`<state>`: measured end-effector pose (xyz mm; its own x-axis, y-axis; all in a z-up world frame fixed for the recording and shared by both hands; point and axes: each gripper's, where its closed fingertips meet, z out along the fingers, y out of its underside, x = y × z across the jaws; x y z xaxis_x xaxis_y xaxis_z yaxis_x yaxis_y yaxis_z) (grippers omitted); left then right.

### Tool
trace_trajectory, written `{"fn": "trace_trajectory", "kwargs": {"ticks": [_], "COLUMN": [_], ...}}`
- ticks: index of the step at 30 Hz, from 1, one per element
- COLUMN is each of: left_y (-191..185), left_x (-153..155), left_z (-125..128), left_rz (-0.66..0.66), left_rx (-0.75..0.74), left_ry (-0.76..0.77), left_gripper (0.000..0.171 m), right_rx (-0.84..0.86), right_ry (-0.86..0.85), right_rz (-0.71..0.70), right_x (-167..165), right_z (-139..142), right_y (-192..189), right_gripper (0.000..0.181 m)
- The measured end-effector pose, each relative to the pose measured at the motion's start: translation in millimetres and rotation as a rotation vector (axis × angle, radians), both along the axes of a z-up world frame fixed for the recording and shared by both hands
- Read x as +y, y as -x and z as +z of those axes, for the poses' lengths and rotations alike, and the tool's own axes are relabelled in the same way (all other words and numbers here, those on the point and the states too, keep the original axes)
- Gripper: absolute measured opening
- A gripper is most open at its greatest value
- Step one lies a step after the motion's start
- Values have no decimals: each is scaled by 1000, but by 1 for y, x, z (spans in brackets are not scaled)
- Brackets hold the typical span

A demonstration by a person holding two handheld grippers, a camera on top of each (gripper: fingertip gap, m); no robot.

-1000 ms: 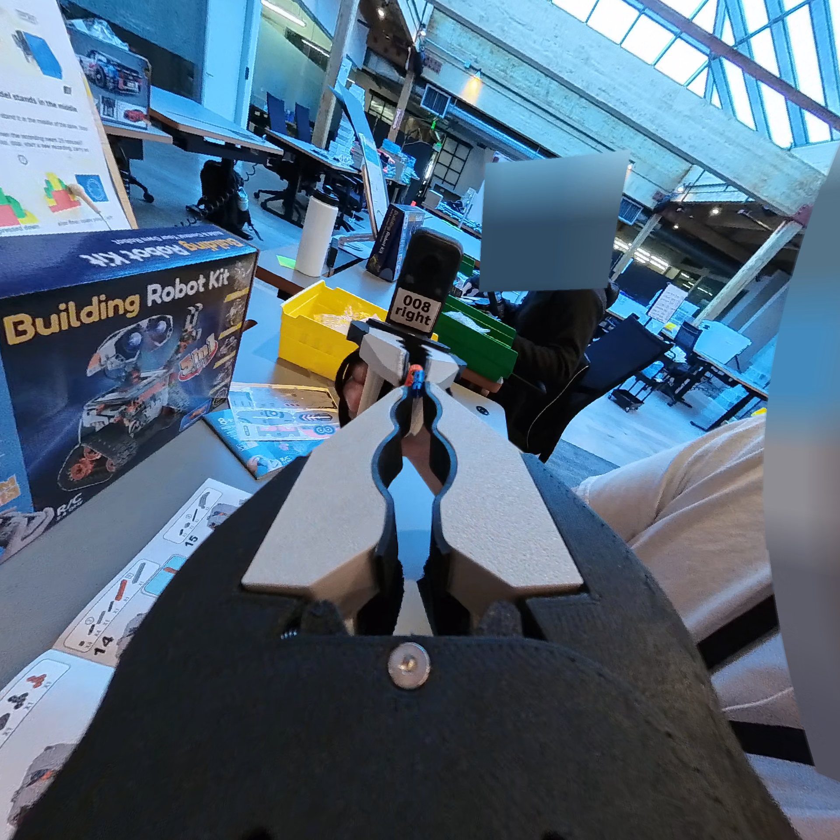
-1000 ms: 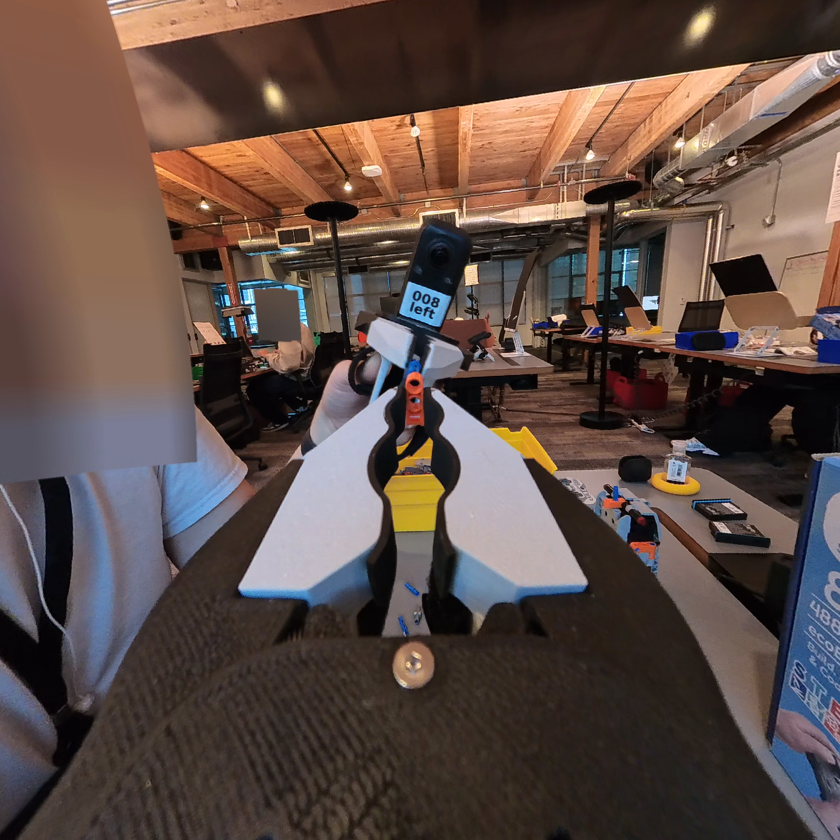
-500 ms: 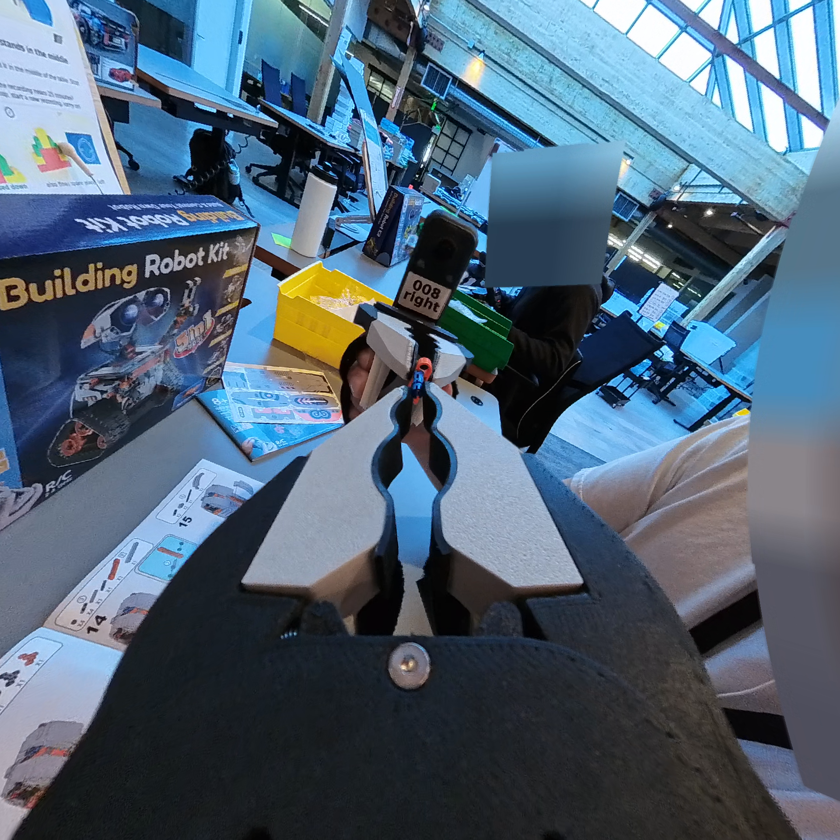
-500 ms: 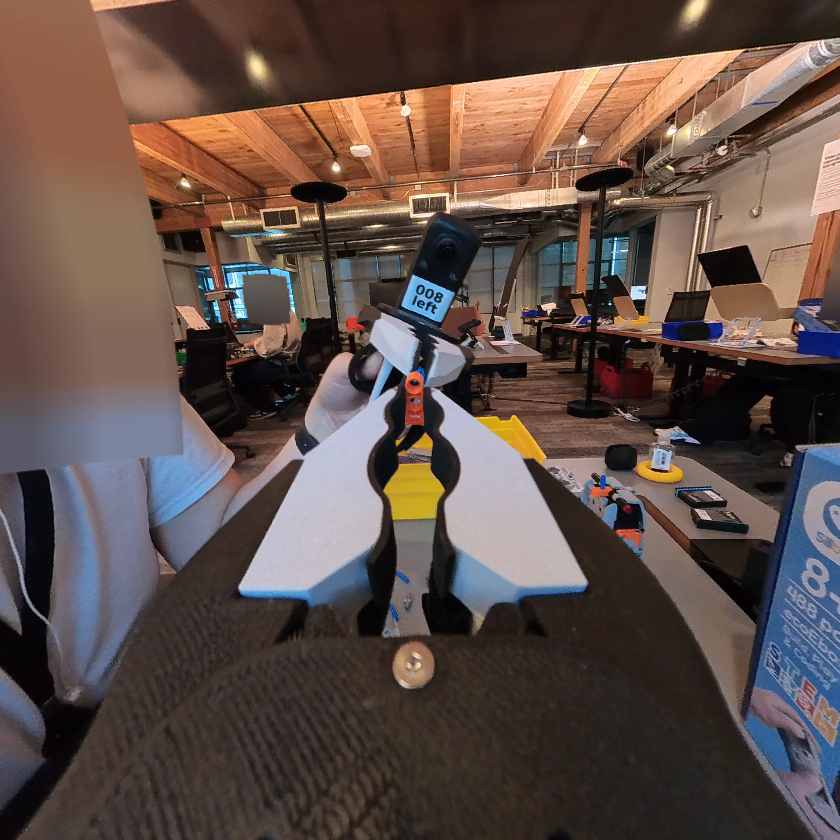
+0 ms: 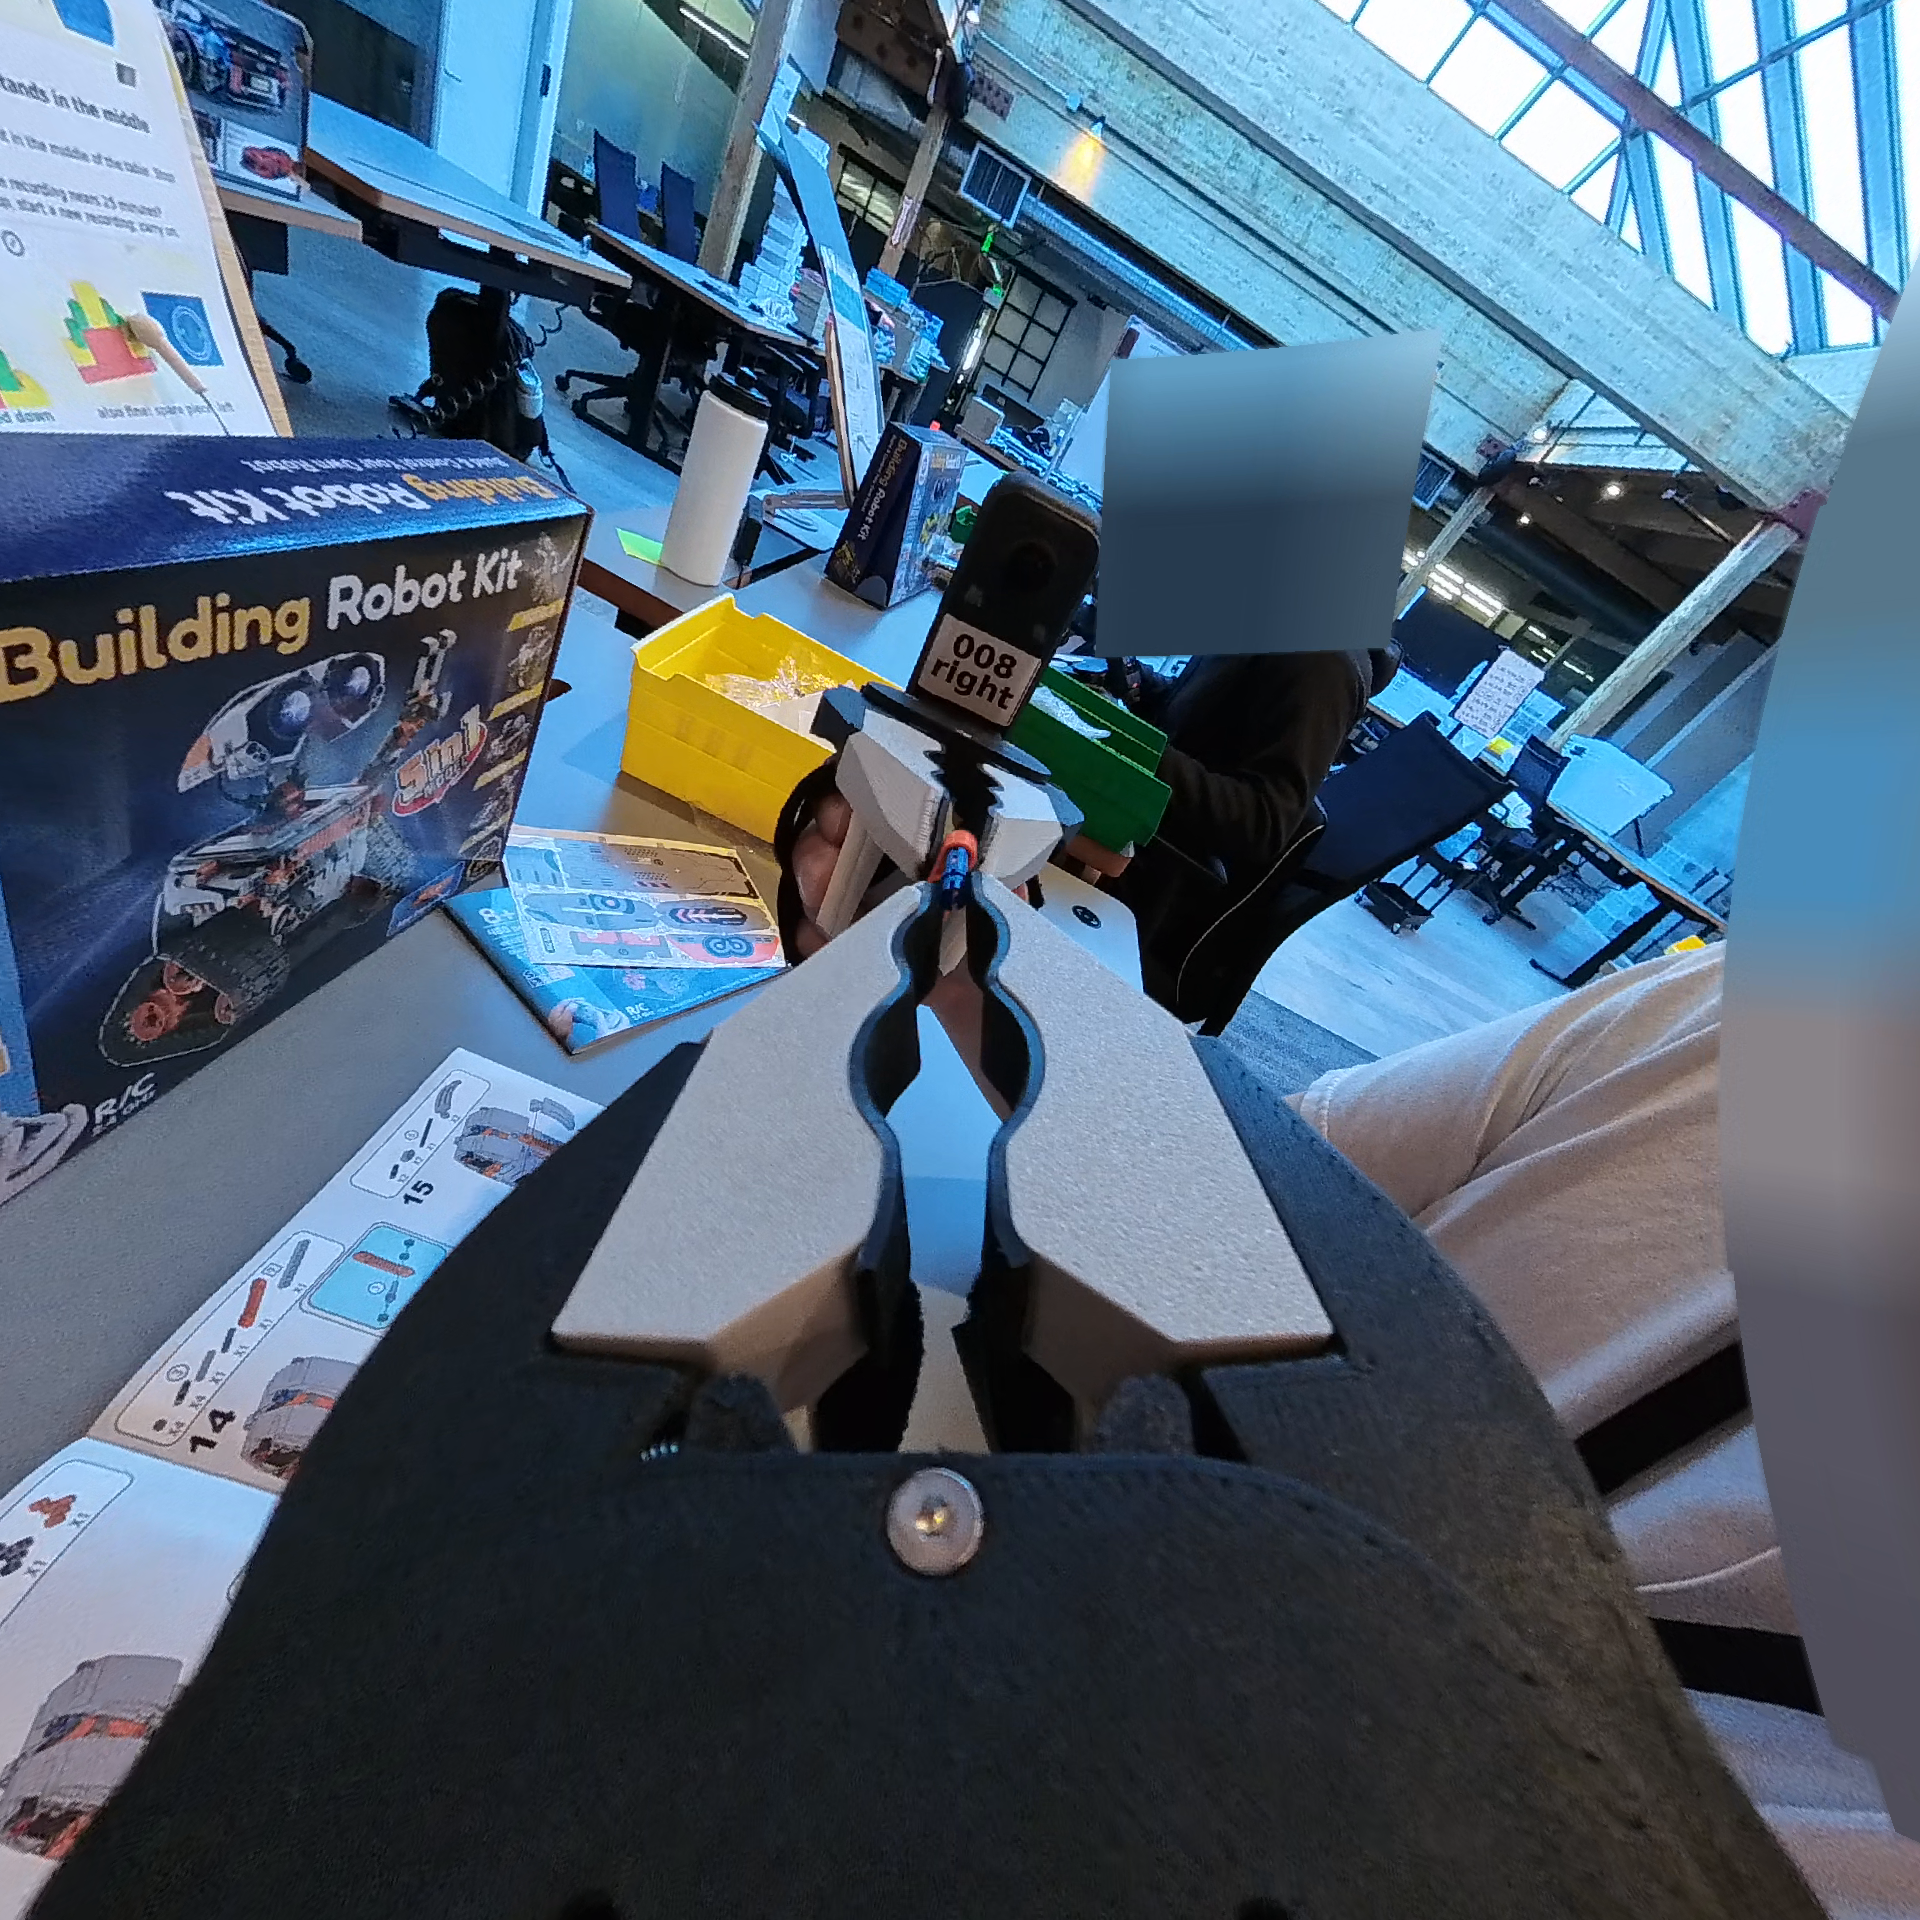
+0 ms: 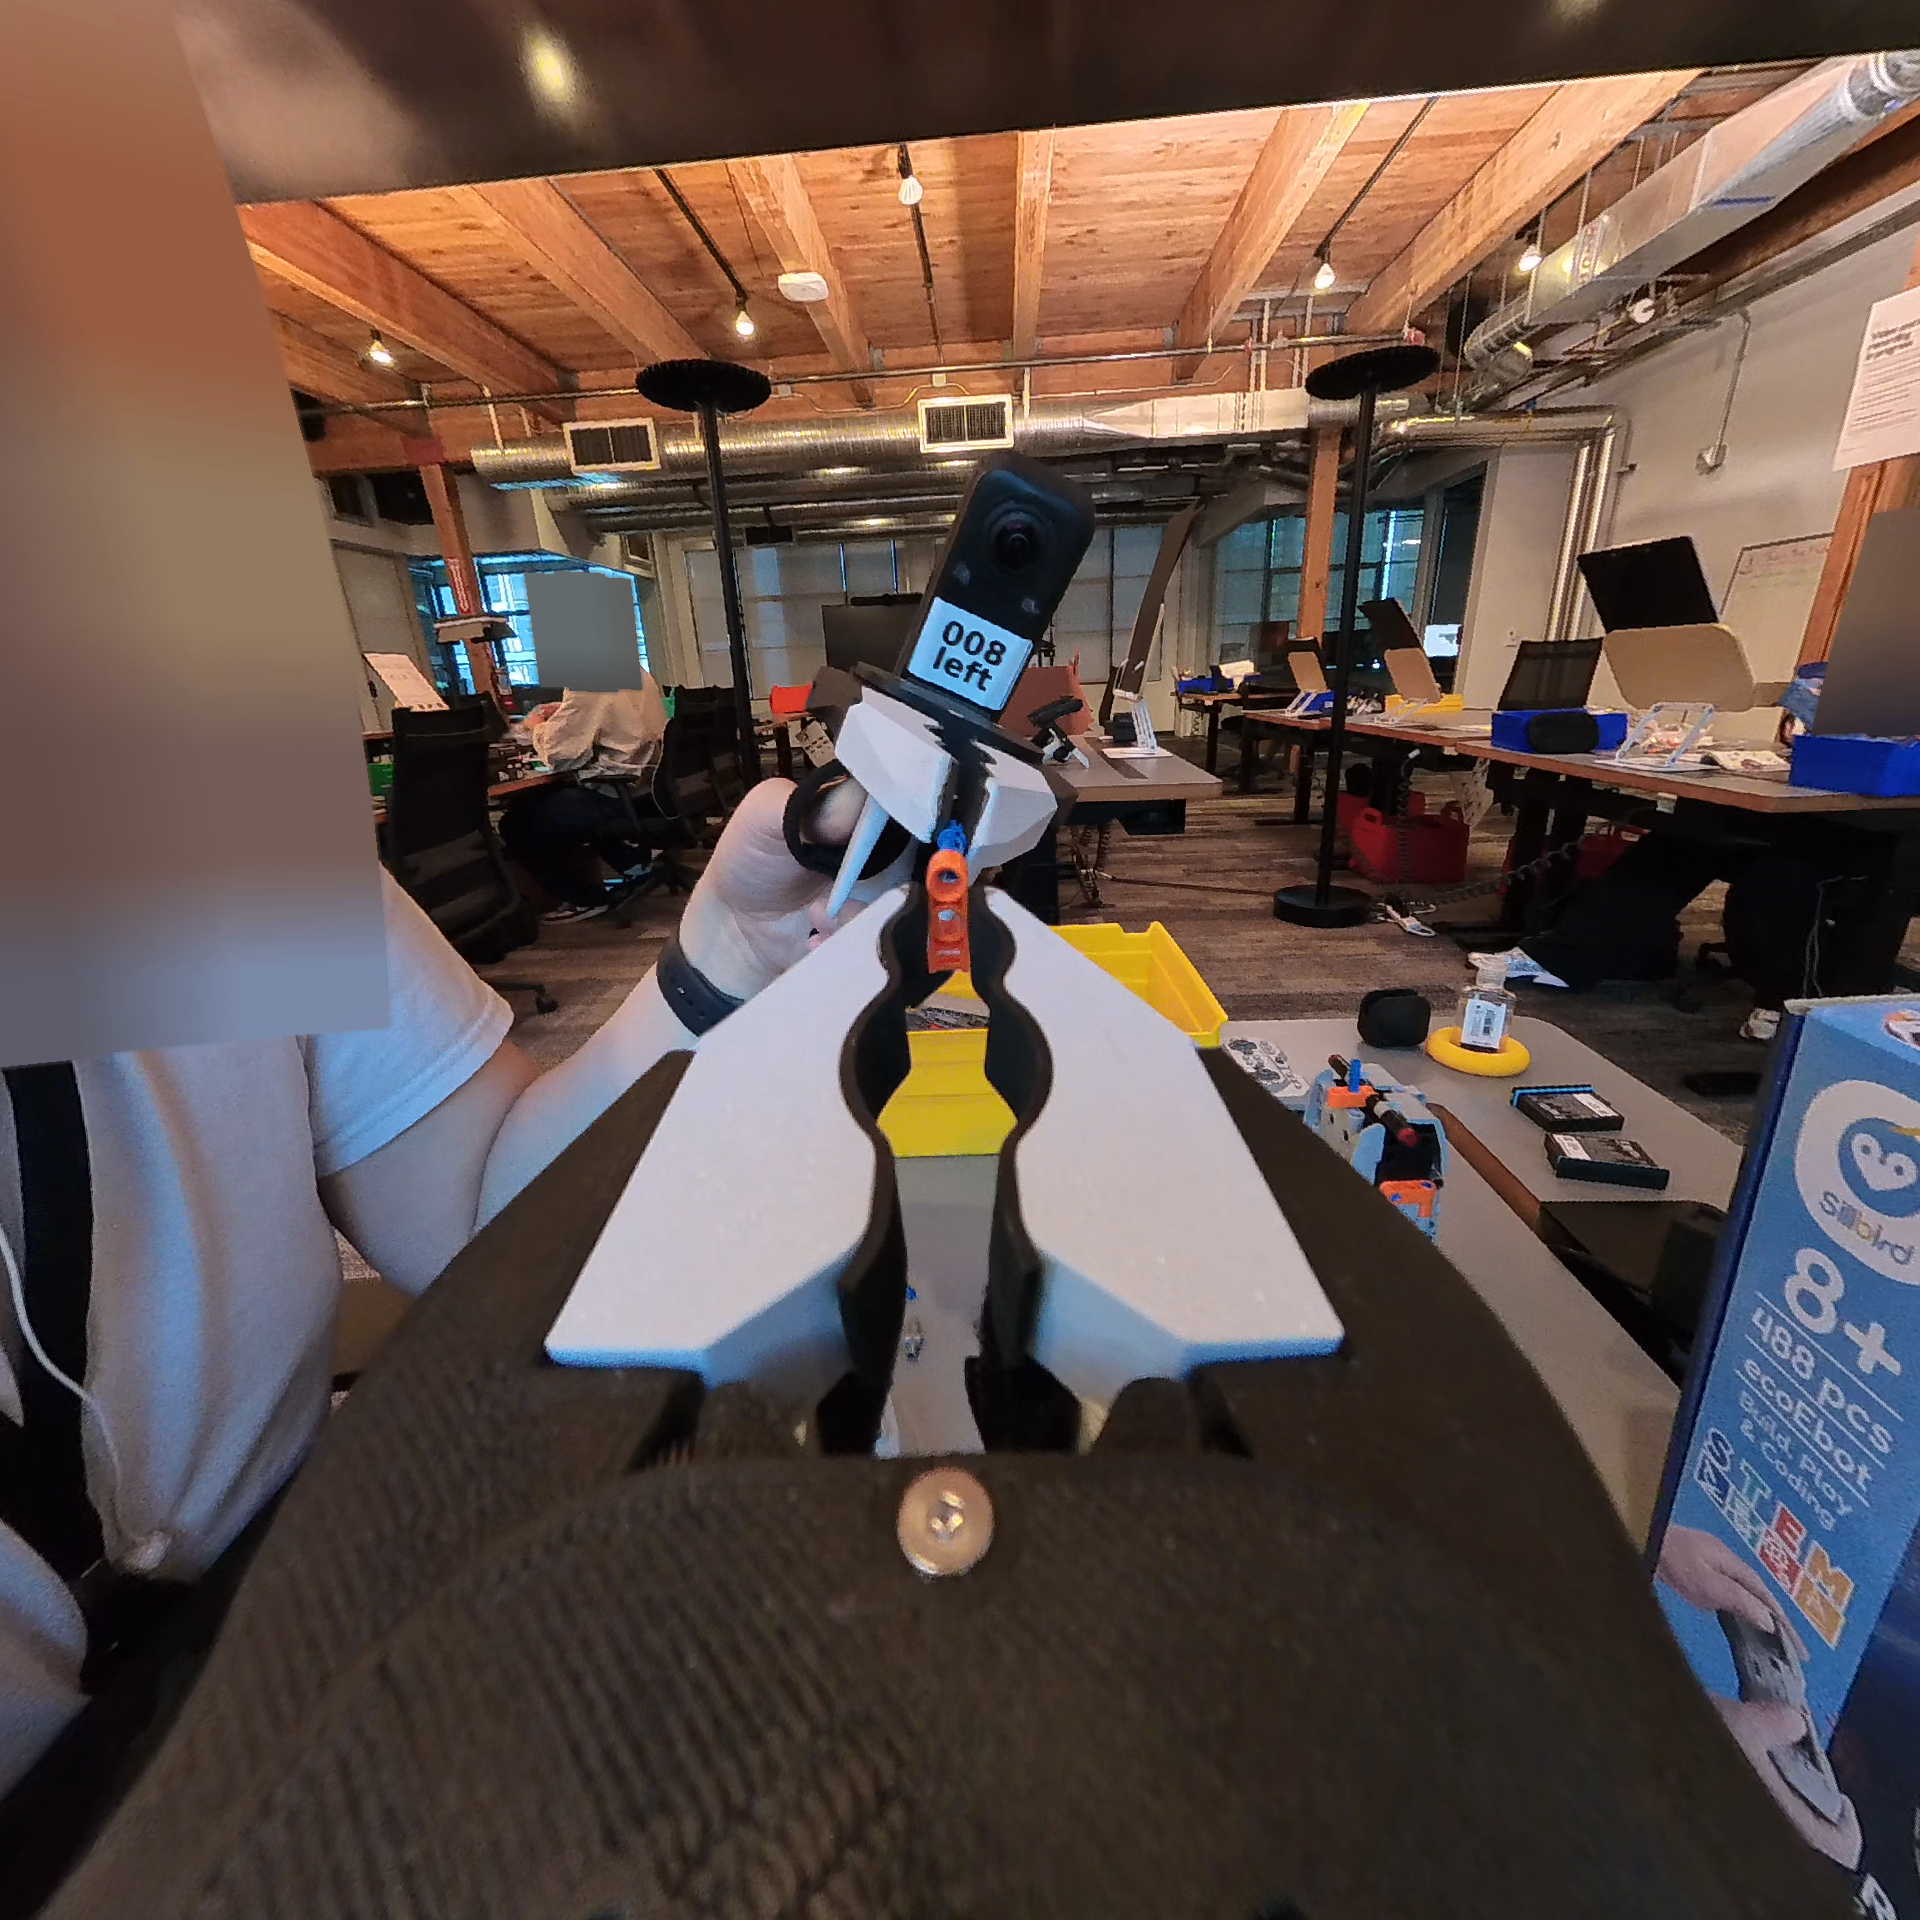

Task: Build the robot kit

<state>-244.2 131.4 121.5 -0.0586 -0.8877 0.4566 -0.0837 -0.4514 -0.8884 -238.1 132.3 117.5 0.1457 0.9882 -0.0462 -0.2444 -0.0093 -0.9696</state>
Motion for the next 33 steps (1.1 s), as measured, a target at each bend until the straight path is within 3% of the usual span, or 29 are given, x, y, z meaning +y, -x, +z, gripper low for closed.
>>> {"fn": "trace_trajectory", "kwargs": {"ticks": [7,17,26,33], "left_y": [2,3,7,7], "left_x": [2,13,-8,-10], "left_z": [-3,-6,-17,-14], "left_rz": [11,99,-85,-115], "left_rx": [23,46,87,60], "left_ry": [-9,21,84,101], "left_gripper": [2,2,2,2], "right_rx": [-21,-163,-245,-195], "right_ry": [14,-214,-286,-262], "right_rz": [-11,-296,-154,-113], "right_x": [2,15,-8,-11], "right_z": [-3,-6,-18,-15], "right_y": [2,3,10,9], "right_gripper": [6,6,6,6]}}
